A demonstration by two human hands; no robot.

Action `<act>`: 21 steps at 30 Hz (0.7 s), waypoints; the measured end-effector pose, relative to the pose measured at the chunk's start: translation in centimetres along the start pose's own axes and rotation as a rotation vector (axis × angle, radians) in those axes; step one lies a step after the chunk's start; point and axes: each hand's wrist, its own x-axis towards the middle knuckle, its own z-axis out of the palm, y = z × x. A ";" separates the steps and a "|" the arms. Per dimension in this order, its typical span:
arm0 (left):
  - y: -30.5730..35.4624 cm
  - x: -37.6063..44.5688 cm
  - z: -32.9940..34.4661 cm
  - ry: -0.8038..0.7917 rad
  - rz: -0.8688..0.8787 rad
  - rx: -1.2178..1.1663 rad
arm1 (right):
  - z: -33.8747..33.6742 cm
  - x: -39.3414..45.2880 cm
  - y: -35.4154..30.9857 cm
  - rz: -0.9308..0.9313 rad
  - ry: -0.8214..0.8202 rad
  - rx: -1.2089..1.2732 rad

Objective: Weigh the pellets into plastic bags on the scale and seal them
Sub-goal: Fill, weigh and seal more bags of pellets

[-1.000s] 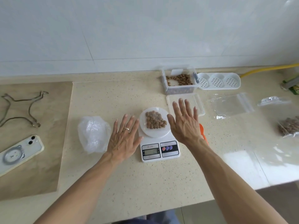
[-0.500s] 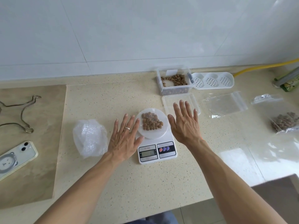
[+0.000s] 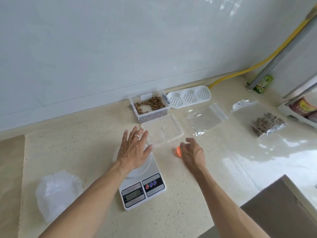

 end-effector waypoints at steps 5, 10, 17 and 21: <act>1.1 5.1 -0.4 -0.119 -0.058 -0.116 | 0.8 0.7 0.9 0.160 -0.087 0.192; 1.9 7.7 0.0 -0.330 -0.144 -0.373 | 2.5 0.8 1.0 0.257 -0.263 0.293; 0.3 7.1 -3.8 -0.074 -0.148 -0.730 | 1.1 0.7 -1.6 0.213 -0.268 0.593; 0.6 6.1 -8.1 0.034 -0.126 -0.872 | -0.2 0.4 -4.1 0.147 -0.271 0.672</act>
